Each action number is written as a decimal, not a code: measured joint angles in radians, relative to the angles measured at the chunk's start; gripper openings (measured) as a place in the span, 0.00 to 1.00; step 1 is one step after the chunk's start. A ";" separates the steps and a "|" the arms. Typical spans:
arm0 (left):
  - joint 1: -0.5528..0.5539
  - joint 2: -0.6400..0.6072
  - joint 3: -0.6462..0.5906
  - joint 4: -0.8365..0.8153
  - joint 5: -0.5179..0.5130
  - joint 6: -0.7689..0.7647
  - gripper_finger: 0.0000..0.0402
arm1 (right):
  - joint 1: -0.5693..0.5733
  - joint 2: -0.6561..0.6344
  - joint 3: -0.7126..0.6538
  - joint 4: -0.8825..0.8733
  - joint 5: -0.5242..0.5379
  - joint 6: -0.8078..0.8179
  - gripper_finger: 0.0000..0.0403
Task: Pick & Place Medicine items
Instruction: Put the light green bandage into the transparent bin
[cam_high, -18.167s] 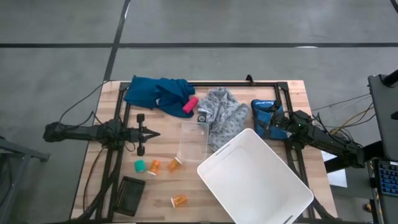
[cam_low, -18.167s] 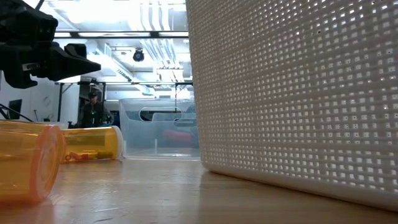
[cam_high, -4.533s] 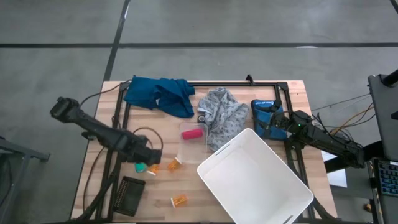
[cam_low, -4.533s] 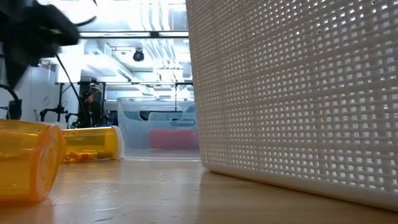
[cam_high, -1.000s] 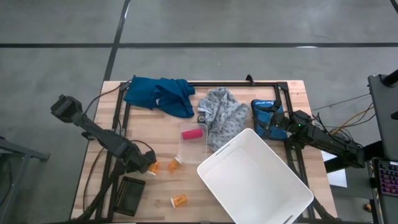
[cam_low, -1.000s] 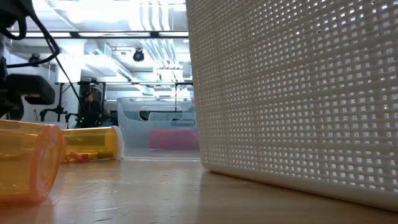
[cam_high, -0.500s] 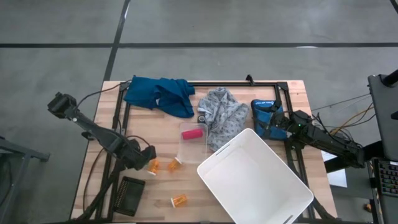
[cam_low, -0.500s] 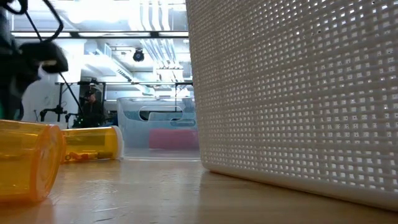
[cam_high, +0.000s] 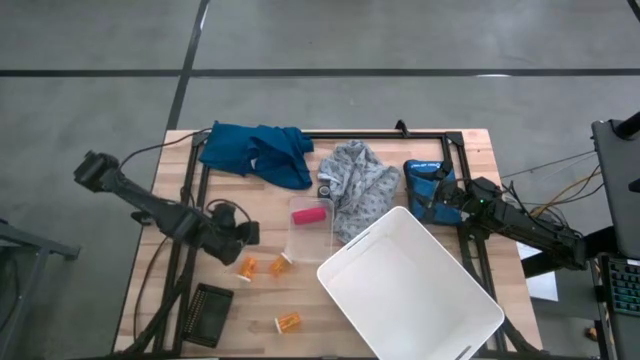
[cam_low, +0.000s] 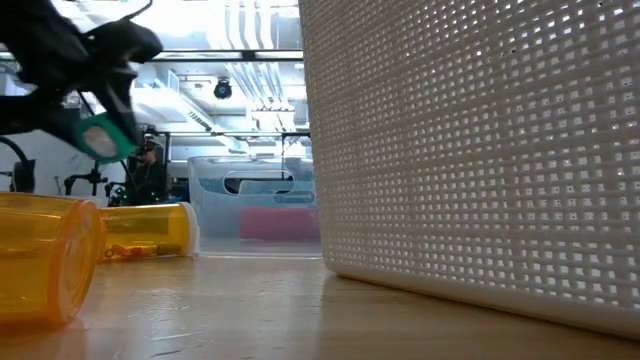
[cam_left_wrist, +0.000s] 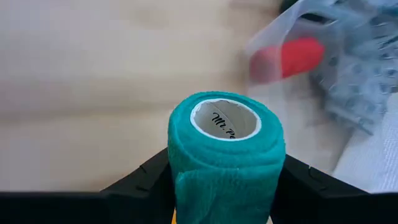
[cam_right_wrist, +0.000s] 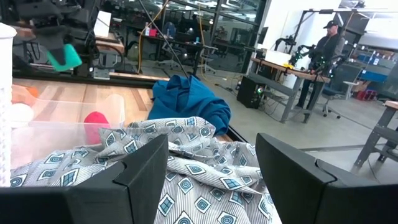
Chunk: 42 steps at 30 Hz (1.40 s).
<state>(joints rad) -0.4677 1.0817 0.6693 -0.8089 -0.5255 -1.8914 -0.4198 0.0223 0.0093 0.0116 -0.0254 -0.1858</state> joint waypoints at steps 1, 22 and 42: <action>0.018 0.000 0.000 0.016 -0.008 0.052 0.49 | 0.000 0.000 0.000 0.000 0.000 0.000 0.60; 0.214 0.100 -0.001 0.635 -0.059 1.345 0.49 | 0.000 0.000 0.000 0.000 0.000 0.002 0.60; 0.348 0.484 0.291 0.415 0.212 1.635 0.49 | 0.000 -0.001 0.000 0.000 0.000 0.001 0.60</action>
<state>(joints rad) -0.1197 1.5657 0.9605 -0.3944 -0.3130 -0.2567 -0.4198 0.0216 0.0093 0.0120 -0.0252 -0.1853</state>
